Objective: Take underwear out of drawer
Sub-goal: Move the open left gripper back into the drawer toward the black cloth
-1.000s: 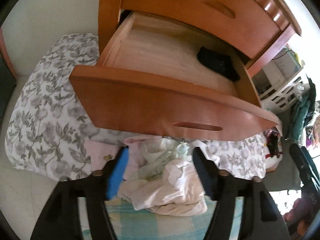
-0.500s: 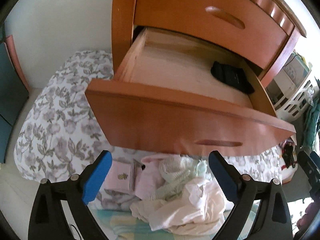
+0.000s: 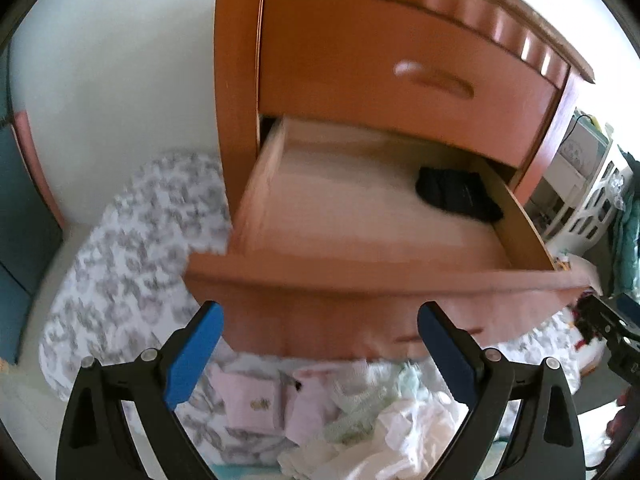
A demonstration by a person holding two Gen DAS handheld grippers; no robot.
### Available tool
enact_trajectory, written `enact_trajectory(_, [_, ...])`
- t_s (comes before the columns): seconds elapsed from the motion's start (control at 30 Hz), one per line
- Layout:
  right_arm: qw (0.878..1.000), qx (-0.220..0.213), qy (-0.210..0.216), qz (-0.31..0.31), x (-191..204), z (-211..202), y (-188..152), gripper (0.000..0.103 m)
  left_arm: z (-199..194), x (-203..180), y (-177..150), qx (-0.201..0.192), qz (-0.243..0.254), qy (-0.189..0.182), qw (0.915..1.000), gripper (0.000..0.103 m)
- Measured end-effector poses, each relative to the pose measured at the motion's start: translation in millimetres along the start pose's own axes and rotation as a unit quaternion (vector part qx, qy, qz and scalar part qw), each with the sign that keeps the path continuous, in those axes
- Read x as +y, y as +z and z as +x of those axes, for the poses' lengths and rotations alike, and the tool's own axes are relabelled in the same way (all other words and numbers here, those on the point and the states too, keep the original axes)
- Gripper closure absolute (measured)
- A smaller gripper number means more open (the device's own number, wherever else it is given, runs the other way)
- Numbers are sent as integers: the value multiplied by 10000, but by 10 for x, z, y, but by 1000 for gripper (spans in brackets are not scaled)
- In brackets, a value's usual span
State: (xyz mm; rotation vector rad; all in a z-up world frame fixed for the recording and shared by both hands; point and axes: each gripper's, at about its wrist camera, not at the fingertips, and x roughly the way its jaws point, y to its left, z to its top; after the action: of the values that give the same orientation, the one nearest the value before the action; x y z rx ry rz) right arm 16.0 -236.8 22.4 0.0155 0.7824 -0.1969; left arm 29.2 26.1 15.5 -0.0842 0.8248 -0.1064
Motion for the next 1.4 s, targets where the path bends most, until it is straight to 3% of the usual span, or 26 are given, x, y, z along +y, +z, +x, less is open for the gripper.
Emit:
enact_trajectory(0.1, [10000,-19,-49,19,-25,69,69,0,-63,-44,114,-208,178,3,9996,5])
enact_trajectory(0.67, [9998,-84,-149,138,-263,521,374,0,232,-249,912,-250,534,-438,9973,5])
enact_trajectory(0.77, [9998,-73,-138,148,-296,617,412,0,369,-325,1065,-28,580,-609,9965,5])
enact_trajectory(0.93, [9998,-42,-136,164,-358,761,461,0,712,-485,1235,839,543,-1017,9898,6])
enact_trajectory(1.13, [9997,-47,-108,224,-444,864,483,0,952,-736,1338,1069,689,-729,9892,6])
enact_trajectory(1.4, [9997,27,-26,262,-562,993,476,0,1224,-967,1358,1369,112,-520,9892,6])
